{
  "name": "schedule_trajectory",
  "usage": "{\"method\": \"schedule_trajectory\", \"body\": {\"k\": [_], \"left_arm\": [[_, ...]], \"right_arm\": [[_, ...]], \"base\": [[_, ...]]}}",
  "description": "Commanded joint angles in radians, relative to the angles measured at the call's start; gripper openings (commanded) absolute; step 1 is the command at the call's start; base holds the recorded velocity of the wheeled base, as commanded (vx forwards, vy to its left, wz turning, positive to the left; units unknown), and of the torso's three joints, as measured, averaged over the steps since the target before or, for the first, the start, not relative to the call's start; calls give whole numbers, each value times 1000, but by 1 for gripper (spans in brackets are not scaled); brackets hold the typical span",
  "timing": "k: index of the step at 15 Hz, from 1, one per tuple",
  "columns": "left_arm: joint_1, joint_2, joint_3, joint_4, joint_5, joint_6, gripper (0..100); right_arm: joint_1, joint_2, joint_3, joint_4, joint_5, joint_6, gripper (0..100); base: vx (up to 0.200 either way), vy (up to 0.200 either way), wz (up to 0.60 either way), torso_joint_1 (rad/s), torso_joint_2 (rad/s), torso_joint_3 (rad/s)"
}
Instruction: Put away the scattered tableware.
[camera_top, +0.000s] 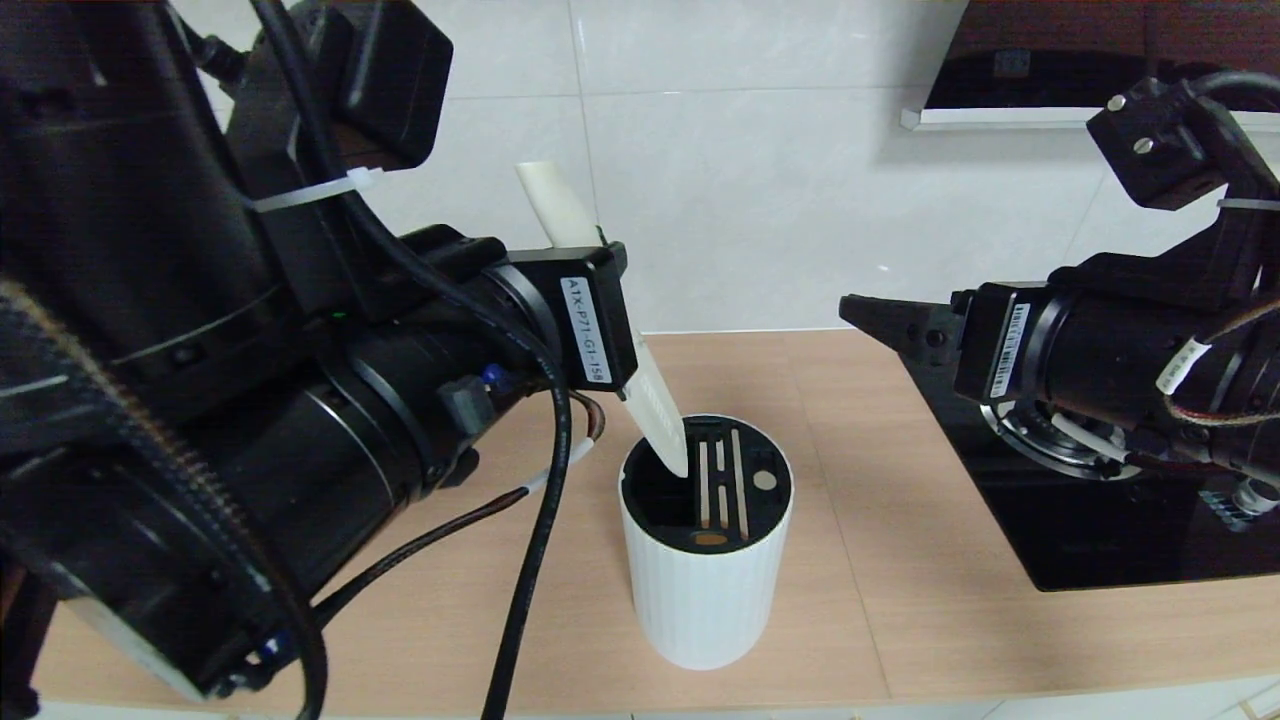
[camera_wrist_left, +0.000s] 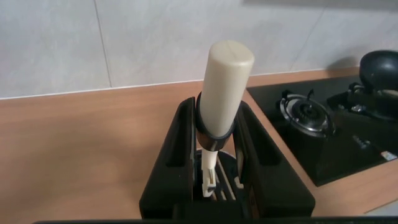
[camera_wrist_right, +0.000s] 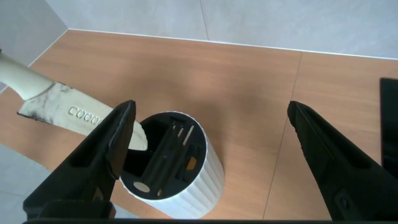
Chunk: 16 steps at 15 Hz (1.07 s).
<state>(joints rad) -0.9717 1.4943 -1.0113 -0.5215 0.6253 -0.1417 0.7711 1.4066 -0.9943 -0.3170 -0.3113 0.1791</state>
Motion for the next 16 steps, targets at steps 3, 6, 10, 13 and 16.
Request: {"method": "schedule_trajectory", "body": {"k": [3, 6, 10, 13, 16], "left_arm": [[-1, 17, 3, 0, 1, -2, 0], [-2, 38, 10, 5, 2, -2, 0], [-4, 73, 10, 8, 2, -7, 0], [-13, 107, 10, 5, 2, -15, 0], [-18, 138, 11, 8, 2, -33, 0]], "right_arm": [[1, 9, 3, -1, 0, 0, 100], [1, 12, 3, -1, 0, 0, 100], [1, 12, 3, -1, 0, 0, 100], [1, 17, 3, -1, 0, 0, 100], [1, 22, 5, -1, 0, 0, 100]], "base": [[0, 0, 0, 0, 0, 0], [0, 0, 0, 0, 0, 0], [0, 0, 0, 0, 0, 0], [0, 0, 0, 0, 0, 0], [0, 0, 0, 0, 0, 0]]}}
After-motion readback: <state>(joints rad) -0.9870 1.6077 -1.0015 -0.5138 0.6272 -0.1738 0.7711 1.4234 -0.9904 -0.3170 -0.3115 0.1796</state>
